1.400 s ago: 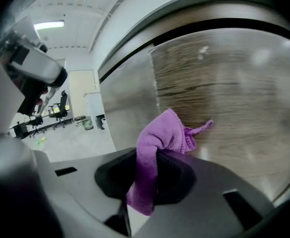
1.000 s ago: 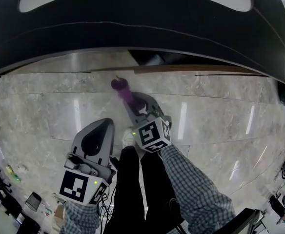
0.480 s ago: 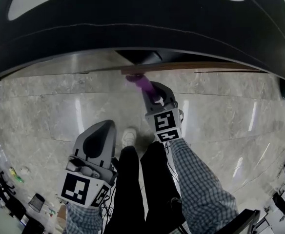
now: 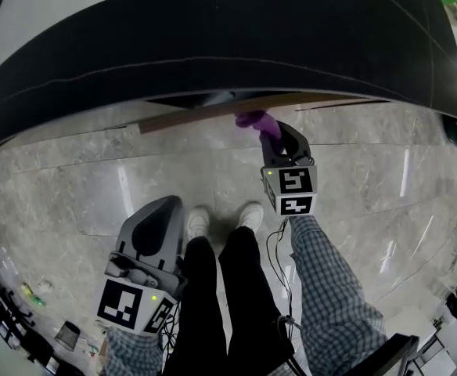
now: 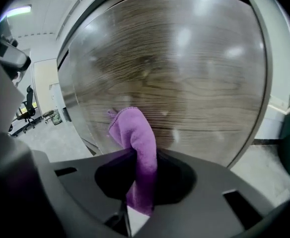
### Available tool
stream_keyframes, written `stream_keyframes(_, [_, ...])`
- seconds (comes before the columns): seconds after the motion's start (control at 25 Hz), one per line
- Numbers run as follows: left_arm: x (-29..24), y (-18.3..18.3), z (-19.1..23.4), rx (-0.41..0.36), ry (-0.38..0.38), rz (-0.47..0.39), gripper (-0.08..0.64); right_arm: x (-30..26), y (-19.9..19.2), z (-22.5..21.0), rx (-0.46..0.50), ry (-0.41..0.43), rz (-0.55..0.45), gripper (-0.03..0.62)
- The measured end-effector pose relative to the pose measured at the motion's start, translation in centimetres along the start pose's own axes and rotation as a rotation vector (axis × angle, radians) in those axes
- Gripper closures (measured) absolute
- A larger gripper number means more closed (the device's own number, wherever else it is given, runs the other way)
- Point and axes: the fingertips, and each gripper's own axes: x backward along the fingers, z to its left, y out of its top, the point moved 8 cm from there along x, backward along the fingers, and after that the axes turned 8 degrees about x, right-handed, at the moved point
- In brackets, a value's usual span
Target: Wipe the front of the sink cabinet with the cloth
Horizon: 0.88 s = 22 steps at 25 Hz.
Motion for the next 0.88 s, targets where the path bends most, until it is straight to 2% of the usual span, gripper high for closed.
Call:
stream_keyframes(0.32, [-2.8, 0.6, -2.7, -0.011, -0.038, 0.009, 0.549, 2.0, -1.2, -7.7, 0.017, -0.092, 0.029, 0.515])
stream_keyframes(0.52, [-3.3, 1.2, -3.6, 0.005, -0.043, 0.002, 0.549, 3.7, -1.8, -12.5, 0.025, -0.182, 0.06, 0.515])
stream_keyframes(0.68, [-3.5, 1.2, -3.7, 0.018, -0.038, 0.003, 0.549, 4.8, -2.7, -15.7, -0.004, -0.265, 0.083, 0.515])
stream_keyframes(0.88, [-3.1, 1.6, -4.2, 0.017, -0.051, -0.003, 0.549, 7.3, -3.0, -18.7, -0.008, -0.341, 0.104, 0.515])
